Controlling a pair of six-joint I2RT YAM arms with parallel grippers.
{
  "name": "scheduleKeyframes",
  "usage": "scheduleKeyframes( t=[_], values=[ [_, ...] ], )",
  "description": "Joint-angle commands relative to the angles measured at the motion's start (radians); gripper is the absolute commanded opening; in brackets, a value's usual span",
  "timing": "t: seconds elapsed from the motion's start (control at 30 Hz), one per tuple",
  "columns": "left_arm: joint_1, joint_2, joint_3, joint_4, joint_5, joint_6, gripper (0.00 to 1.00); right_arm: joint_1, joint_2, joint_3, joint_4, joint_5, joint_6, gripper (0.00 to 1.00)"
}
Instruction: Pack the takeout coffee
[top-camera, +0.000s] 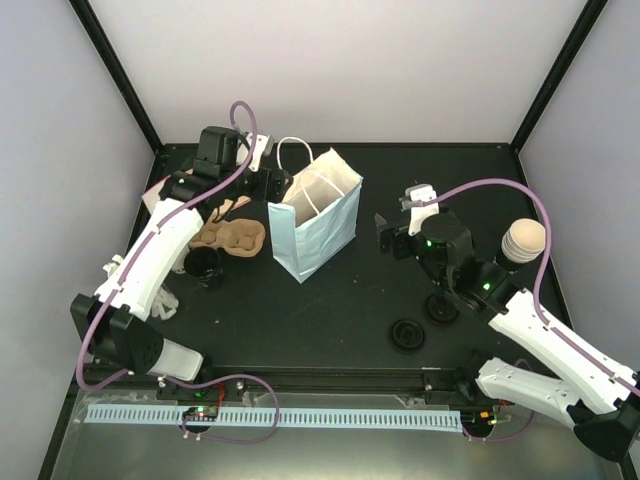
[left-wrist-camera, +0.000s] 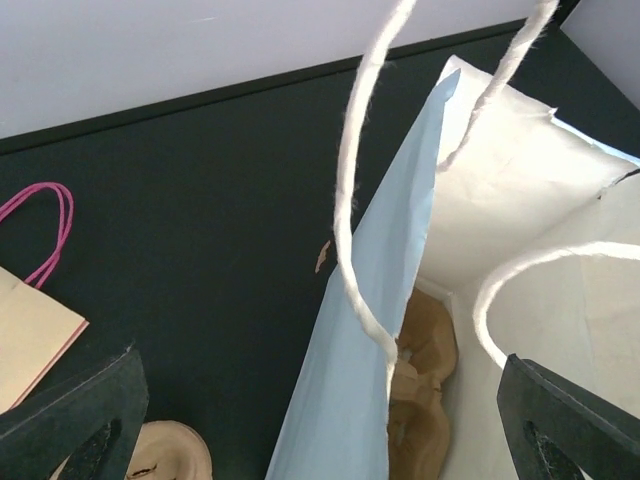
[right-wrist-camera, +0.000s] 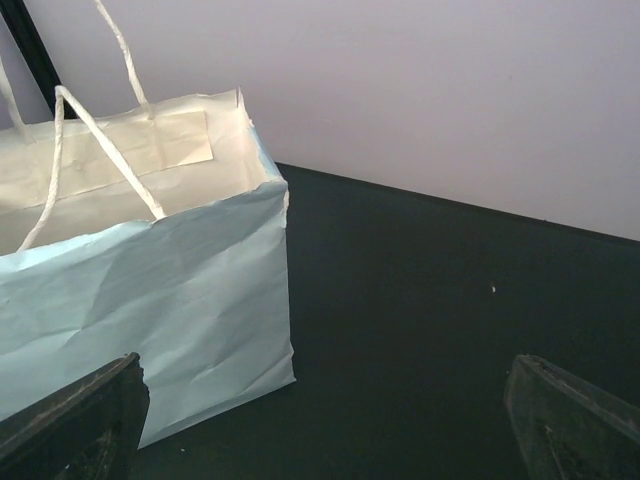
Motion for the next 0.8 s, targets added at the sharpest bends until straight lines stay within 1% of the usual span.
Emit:
scheduleKeyframes(
  t=[0.0,0.1,0.27,0.33,0.7,0.77],
  values=[
    [0.005,0.040,0.078,-0.058,0.032,0.033,0.97,0.001,0.015,0.040,-0.026,-0.017,-0.001,1.00],
    [0.005,0.058,0.086,-0.063,0.052,0.035,0.94,0.002,0.019,0.042,-0.027,-0.020,0.002,1.00],
    [0.003,0.093,0.118,-0.079,0.074,0.031,0.80,0.002,0.025,0.039,-0.025,-0.023,0.007,1.00],
    [0.003,0.107,0.130,-0.087,0.083,0.031,0.77,0.002,0.025,0.039,-0.025,-0.024,0.007,1.00],
    [0.002,0.157,0.185,-0.145,0.094,0.058,0.75,0.001,0.027,0.048,-0.040,-0.063,0.011,1.00],
    [0.002,0.162,0.186,-0.149,0.097,0.063,0.74,0.001,0.030,0.049,-0.045,-0.074,0.014,1.00]
  ],
)
